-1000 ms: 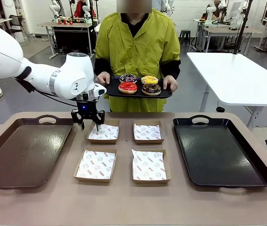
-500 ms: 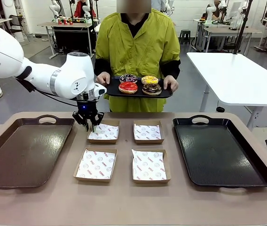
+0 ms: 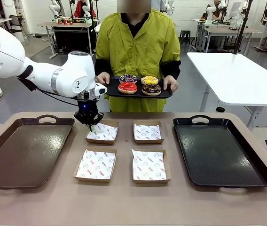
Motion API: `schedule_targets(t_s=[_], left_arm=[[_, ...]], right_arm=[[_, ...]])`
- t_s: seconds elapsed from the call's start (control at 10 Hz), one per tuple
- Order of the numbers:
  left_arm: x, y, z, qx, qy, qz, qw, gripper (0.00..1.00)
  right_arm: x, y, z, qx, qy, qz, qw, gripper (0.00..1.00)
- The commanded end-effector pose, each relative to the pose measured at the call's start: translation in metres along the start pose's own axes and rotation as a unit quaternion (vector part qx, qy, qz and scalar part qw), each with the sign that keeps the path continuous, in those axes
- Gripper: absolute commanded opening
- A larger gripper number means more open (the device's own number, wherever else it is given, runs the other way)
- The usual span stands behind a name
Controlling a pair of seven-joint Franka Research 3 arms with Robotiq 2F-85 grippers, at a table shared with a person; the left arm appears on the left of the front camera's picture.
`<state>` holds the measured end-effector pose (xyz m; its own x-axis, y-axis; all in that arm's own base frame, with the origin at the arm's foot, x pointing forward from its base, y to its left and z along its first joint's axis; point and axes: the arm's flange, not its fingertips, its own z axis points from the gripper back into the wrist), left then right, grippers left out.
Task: Individually package the donuts and arrange them on the tray.
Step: Pick up one Paper togo box.
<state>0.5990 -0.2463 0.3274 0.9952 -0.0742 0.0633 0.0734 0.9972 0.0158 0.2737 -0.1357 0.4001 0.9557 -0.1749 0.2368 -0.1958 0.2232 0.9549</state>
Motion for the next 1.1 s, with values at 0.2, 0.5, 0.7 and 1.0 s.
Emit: schedule_targets(t_s=[0.2,0.5,0.7,1.0], left_arm=[[-0.004,-0.009,0.052,0.012,0.022,0.027,0.999,0.00],[-0.019,-0.012,0.129,0.008,-0.005,0.018,1.000,0.00],[-0.026,-0.015,0.172,0.008,-0.029,0.017,0.999,0.00],[-0.029,-0.017,0.204,0.017,-0.046,0.041,0.998,0.00]], right_arm=[[0.001,0.000,0.000,0.006,-0.001,0.002,1.000,1.00],[0.001,0.000,0.000,0.006,-0.001,0.002,1.000,1.00],[0.001,0.000,0.000,0.006,-0.001,0.002,1.000,1.00],[0.001,0.000,0.000,0.006,-0.001,0.002,1.000,1.00]])
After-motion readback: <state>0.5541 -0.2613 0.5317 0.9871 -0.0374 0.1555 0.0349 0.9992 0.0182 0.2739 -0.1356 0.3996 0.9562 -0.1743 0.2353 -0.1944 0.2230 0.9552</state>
